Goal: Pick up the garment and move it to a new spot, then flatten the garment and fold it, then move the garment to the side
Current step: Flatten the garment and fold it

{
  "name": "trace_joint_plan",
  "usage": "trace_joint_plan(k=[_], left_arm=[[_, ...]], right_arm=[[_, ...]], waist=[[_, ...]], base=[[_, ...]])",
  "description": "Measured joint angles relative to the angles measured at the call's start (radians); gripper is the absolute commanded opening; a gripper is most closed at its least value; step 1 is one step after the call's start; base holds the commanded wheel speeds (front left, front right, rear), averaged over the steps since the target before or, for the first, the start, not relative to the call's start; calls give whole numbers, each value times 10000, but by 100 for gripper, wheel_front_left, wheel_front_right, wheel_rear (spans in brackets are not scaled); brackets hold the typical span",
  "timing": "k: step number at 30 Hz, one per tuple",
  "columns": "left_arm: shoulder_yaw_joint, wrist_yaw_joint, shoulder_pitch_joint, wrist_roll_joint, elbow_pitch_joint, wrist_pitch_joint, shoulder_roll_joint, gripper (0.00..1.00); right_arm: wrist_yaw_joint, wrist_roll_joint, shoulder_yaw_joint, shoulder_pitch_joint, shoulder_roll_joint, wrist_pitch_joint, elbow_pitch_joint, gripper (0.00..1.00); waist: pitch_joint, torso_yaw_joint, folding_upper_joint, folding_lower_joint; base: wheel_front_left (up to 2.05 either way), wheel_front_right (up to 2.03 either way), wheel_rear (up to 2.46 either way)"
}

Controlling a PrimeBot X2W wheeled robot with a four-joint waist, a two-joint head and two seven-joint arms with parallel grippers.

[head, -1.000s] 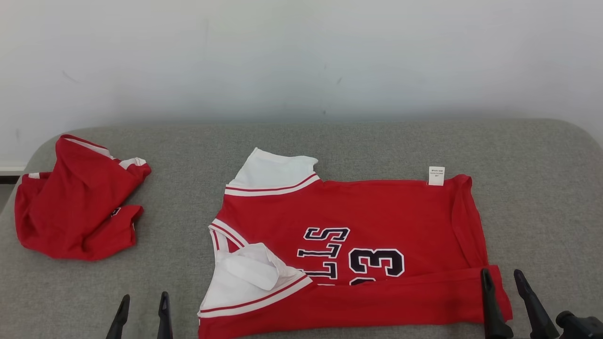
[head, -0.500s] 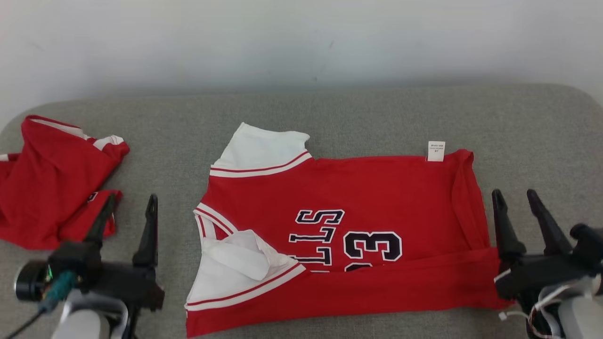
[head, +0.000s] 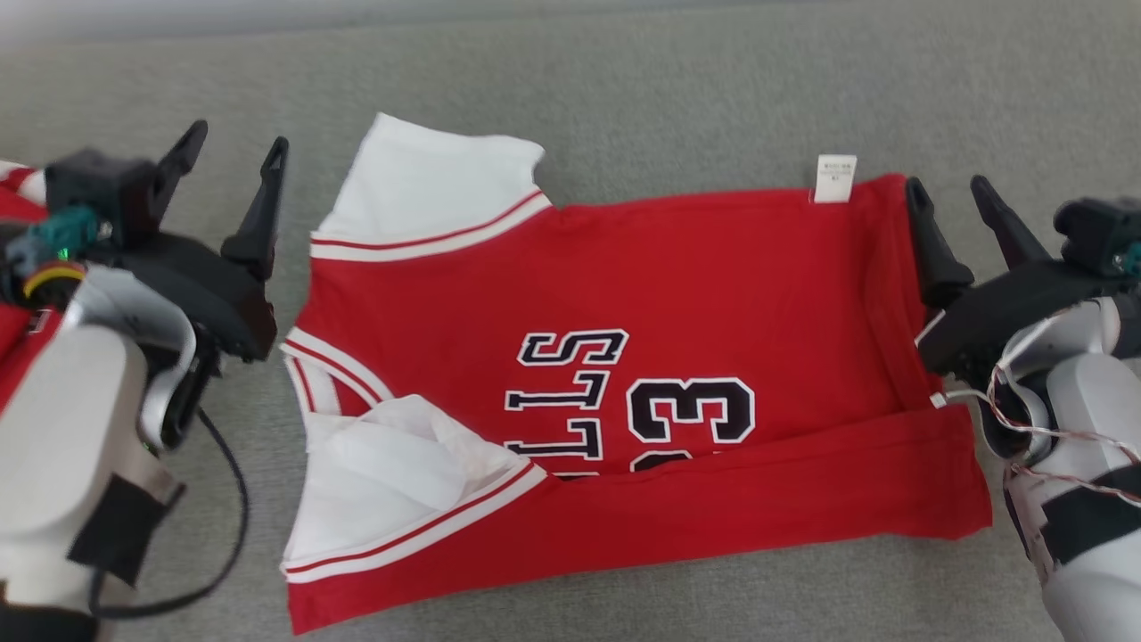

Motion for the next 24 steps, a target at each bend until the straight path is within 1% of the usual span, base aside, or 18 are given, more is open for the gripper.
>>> trace_joint_plan(k=[3, 8, 14, 16, 19, 24], left_arm=[[-686, -4, -830, -397, 493, 265, 293, 100], [-1618, -4, -1959, -940, 1469, 694, 477, 100], [-2403, -4, -2950, -1509, 2481, 1062, 673, 100], [-2531, -4, -3215, -1772, 2821, 1185, 704, 100], [-2928, -4, -3527, -1881, 3189, 1313, 704, 100], [-3350, -4, -3886, -2362, 3593, 1233, 529, 100]], right_arm=[[0, 98, 234, -573, 134, 163, 573, 100], [0, 330, 669, -1247, 458, 176, 1143, 100], [0, 744, 1239, -1913, 826, 167, 1659, 100], [0, 823, 1419, -2115, 934, 161, 1799, 100], [0, 989, 1682, -2398, 995, 117, 2011, 100], [0, 1256, 2073, -2709, 1066, -46, 2257, 100]], waist=[[383, -222, 0, 0], [875, -607, 0, 0], [1305, -1022, 0, -2], [1433, -1139, 0, -2], [1636, -1278, 0, -3], [1898, -1440, 1, -2]], base=[[0, 0, 0], [0, 0, 0], [0, 0, 0], [0, 0, 0], [0, 0, 0], [0, 0, 0]])
